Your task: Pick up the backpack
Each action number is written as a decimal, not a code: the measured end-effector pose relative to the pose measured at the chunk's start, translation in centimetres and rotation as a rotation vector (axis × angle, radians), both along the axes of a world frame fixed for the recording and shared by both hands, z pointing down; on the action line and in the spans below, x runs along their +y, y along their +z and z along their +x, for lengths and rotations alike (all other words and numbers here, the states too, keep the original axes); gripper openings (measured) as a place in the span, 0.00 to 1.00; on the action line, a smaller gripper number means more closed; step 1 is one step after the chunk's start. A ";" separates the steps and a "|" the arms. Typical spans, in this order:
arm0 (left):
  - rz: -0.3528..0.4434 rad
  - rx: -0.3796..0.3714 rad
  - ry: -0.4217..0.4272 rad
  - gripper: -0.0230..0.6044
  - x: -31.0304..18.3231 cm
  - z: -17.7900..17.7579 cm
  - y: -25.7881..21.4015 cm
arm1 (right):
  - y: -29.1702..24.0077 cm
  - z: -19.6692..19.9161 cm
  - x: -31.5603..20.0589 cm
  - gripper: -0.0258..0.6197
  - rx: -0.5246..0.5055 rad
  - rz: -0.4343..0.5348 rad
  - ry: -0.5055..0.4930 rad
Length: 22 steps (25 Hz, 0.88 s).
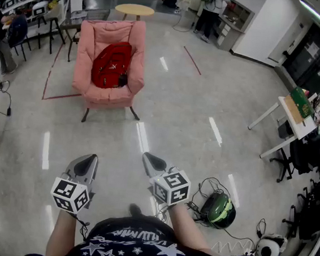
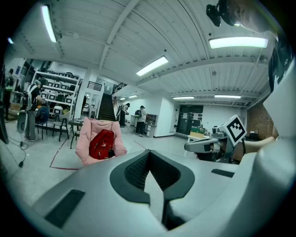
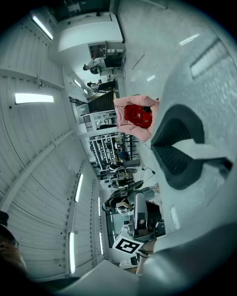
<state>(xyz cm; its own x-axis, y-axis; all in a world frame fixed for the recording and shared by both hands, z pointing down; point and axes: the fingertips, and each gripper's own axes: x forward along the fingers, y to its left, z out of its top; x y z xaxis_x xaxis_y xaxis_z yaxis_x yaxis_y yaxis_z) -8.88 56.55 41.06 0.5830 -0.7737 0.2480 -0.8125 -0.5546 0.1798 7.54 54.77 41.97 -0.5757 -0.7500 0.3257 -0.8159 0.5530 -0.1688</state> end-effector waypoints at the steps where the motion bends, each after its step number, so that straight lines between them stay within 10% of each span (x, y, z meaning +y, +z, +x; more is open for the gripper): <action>1: 0.002 0.003 0.000 0.05 -0.1 0.1 -0.2 | 0.0 0.1 -0.1 0.04 -0.001 0.000 0.001; 22: -0.015 -0.012 -0.076 0.05 -2.9 5.5 0.6 | 1.3 5.3 -4.0 0.04 -0.071 -0.016 -0.031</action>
